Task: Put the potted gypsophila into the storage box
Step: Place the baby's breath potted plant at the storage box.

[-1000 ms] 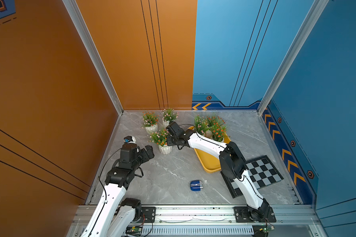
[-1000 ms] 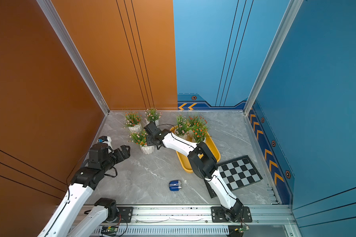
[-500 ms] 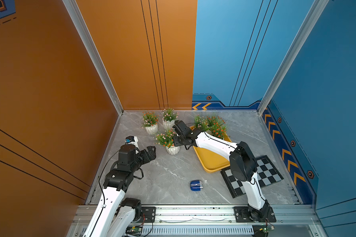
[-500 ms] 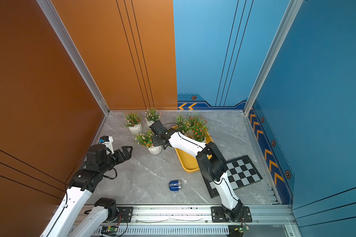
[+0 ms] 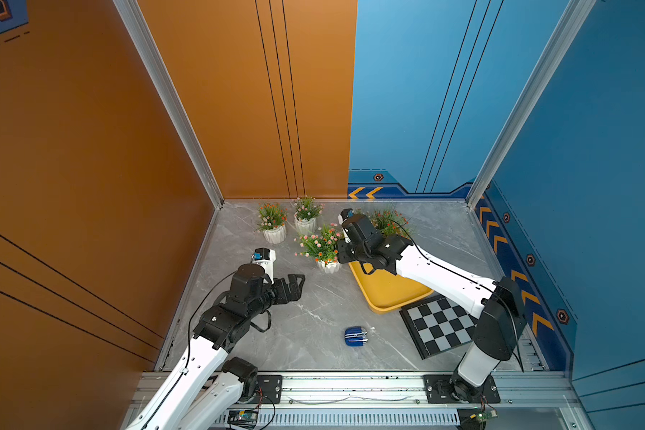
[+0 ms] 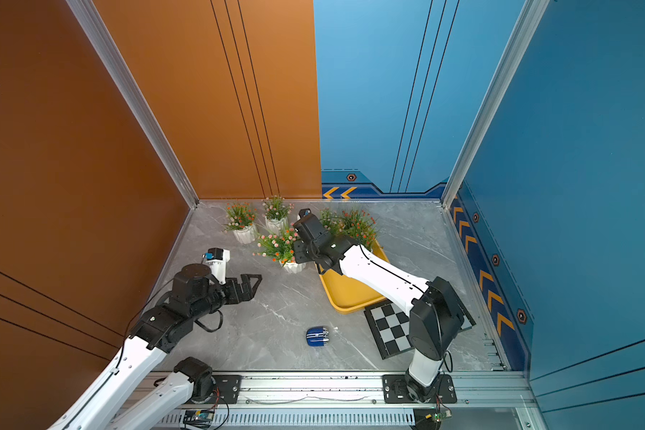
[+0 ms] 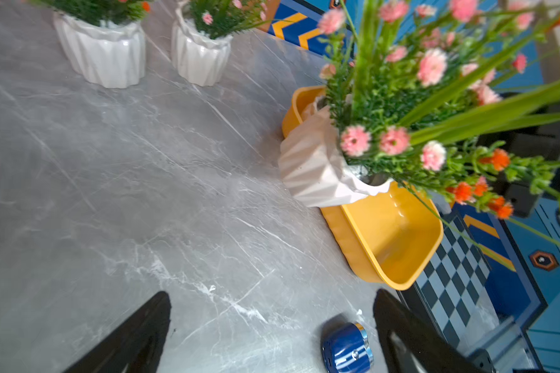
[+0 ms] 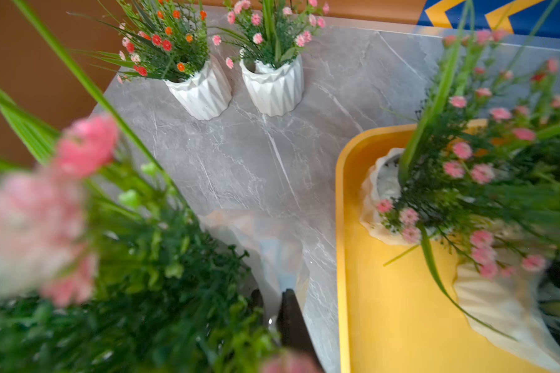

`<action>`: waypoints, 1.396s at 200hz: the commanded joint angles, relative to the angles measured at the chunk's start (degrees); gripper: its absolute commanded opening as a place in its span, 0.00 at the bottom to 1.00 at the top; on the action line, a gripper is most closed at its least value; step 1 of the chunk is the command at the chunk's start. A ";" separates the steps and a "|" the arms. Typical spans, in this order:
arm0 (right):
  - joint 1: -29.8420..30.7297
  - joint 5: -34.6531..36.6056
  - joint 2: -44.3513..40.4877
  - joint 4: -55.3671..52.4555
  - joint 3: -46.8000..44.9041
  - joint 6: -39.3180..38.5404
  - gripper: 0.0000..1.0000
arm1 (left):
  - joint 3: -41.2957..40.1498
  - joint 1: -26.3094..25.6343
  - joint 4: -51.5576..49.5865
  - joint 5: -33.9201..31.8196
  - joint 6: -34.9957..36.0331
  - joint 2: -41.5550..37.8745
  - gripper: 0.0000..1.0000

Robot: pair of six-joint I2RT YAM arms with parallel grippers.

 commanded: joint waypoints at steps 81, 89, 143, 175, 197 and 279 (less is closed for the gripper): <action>-10.14 3.45 -19.61 4.24 -19.55 1.46 0.00 | 8.90 -20.54 10.57 -9.09 2.62 16.82 0.98; -11.14 3.01 -20.09 4.73 -20.59 1.72 0.00 | 9.30 -20.84 11.18 -8.91 2.71 17.83 0.98; -15.21 -0.36 -19.31 8.85 -24.92 3.59 0.00 | 10.40 -20.81 13.41 -8.70 3.58 20.04 0.98; -16.06 -1.35 -16.42 10.38 -25.12 4.02 0.00 | 10.67 -19.86 12.99 -8.78 3.61 20.95 0.98; -16.88 -2.36 -14.48 11.72 -25.34 4.29 0.00 | 10.80 -19.30 13.17 -8.02 3.33 21.80 0.98; -18.40 -5.23 -6.15 16.17 -23.80 6.31 0.00 | 13.00 -17.23 12.97 -6.75 3.50 24.95 0.98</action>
